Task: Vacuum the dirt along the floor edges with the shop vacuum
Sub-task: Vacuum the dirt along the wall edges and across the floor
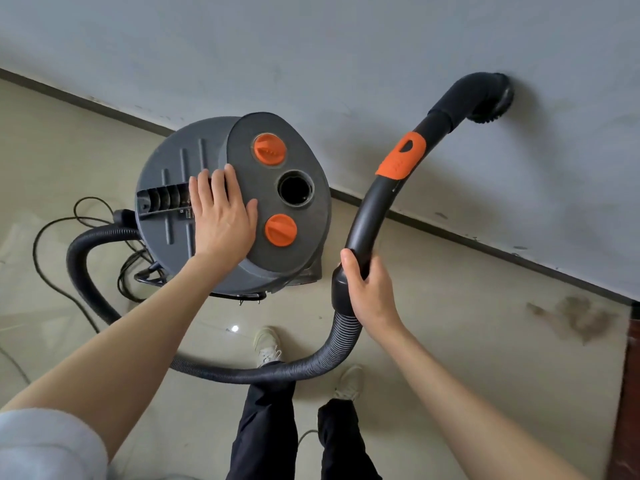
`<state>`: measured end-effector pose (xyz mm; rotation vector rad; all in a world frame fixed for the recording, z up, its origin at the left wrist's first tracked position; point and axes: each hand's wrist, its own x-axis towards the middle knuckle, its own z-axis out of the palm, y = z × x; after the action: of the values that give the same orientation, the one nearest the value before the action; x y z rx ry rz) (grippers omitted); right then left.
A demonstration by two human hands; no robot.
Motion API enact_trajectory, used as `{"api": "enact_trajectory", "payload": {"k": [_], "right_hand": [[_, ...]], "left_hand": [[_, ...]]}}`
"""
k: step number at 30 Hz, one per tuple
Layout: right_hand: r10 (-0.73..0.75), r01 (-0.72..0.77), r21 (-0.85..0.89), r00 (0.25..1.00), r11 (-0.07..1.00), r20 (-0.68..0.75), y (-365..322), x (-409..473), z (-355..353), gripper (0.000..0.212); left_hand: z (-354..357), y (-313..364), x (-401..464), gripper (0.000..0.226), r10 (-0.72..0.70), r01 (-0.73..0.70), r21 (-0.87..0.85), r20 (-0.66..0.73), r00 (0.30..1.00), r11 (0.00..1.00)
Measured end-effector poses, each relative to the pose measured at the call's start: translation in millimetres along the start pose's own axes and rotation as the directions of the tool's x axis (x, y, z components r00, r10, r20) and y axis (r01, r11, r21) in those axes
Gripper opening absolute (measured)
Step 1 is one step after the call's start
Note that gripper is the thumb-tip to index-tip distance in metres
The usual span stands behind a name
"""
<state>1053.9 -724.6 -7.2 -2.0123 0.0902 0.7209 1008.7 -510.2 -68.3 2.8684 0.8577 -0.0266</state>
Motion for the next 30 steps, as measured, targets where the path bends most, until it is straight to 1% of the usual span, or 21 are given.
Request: {"api": "enact_trajectory", "payload": {"k": [6, 10, 13, 19, 21, 23, 26, 30], "right_hand": [[-0.010, 0.013, 0.064, 0.999, 0.998, -0.044, 18.3, -2.1, -21.2, 0.010], [-0.013, 0.017, 0.064, 0.998, 0.998, -0.055, 30.0, -2.3, -31.0, 0.012], [-0.024, 0.026, 0.049, 0.999, 0.998, -0.047, 35.2, -5.3, -35.8, 0.015], [-0.043, 0.044, 0.017, 0.996, 0.999, -0.073, 50.8, -10.3, -65.8, 0.016], [-0.014, 0.017, 0.026, 0.994, 1.000, -0.106, 62.1, -15.5, -82.2, 0.015], [0.023, -0.014, 0.067, 0.989, 0.998, -0.144, 75.0, -20.5, -98.8, 0.010], [0.089, -0.067, 0.117, 0.978, 0.991, -0.190, 93.8, -26.4, -124.5, 0.009], [0.123, -0.090, 0.141, 0.962, 0.986, -0.245, 118.2, -33.3, -161.3, 0.016]], "left_hand": [[6.5, 19.8, -14.2, 0.061, -0.012, 0.013, 0.020, -0.058, 0.998, 1.000], [18.0, 54.8, -37.9, 0.057, -0.037, 0.040, 0.020, -0.107, 0.994, 0.999], [26.2, 85.4, -55.9, 0.056, -0.023, 0.027, 0.039, -0.111, 0.994, 0.999], [37.1, 146.9, -73.1, 0.056, 0.056, -0.053, 0.036, -0.103, 0.993, 0.998], [38.7, 166.2, -74.3, 0.055, 0.099, -0.097, 0.027, -0.080, 0.992, 0.995], [40.4, 186.0, -74.1, 0.055, 0.145, -0.144, 0.018, -0.049, 0.988, 0.989], [40.8, 216.2, -72.1, 0.055, 0.212, -0.212, -0.006, 0.002, 0.977, 0.977], [43.2, 255.3, -70.6, 0.055, 0.301, -0.302, 0.003, 0.072, 0.951, 0.953]]}}
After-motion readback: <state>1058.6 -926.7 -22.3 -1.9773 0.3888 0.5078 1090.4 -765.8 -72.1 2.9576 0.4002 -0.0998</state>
